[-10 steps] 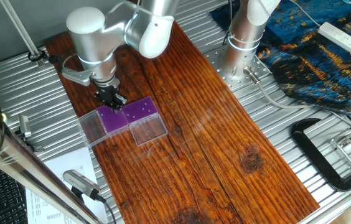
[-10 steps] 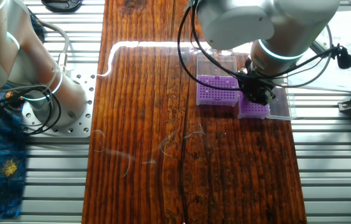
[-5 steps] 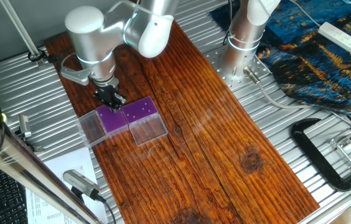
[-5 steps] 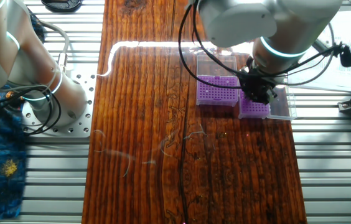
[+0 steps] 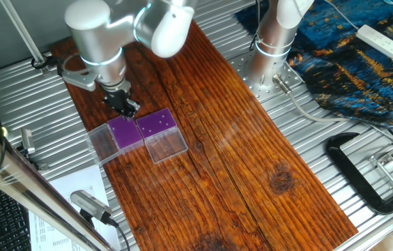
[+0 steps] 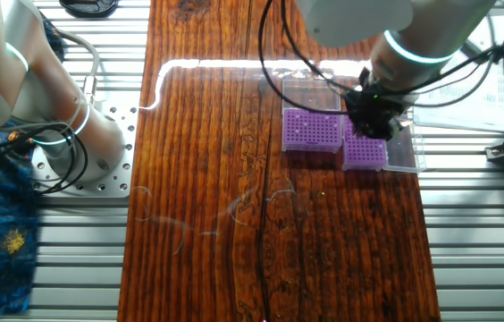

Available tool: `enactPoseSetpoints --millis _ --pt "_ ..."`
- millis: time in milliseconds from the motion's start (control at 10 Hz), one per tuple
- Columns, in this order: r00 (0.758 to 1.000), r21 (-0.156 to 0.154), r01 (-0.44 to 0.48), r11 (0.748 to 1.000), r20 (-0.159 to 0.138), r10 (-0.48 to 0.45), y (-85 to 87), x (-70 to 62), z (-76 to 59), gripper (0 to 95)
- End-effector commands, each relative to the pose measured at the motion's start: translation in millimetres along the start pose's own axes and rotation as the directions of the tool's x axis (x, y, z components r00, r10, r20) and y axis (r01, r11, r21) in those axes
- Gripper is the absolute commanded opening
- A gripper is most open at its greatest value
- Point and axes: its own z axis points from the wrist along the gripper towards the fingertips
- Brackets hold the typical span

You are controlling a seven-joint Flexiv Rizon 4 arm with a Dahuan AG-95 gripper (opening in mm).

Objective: Transfer all small pipette tips from one holder to another

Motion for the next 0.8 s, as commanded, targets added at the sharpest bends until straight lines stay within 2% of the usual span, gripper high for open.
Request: enactPoseSetpoints --millis 100,300,600,800 --pt "0.999 0.003 -0.035 0.999 0.002 0.035 13.6 9.4 -1.8 0.0" --pt "0.997 0.007 -0.078 0.997 0.002 0.078 31.3 16.4 2.2 0.0" --pt "0.997 0.008 -0.074 0.997 0.008 0.074 36.4 29.5 10.5 0.0" --pt "0.997 0.007 -0.077 0.997 0.015 0.076 37.4 33.8 14.6 0.0"
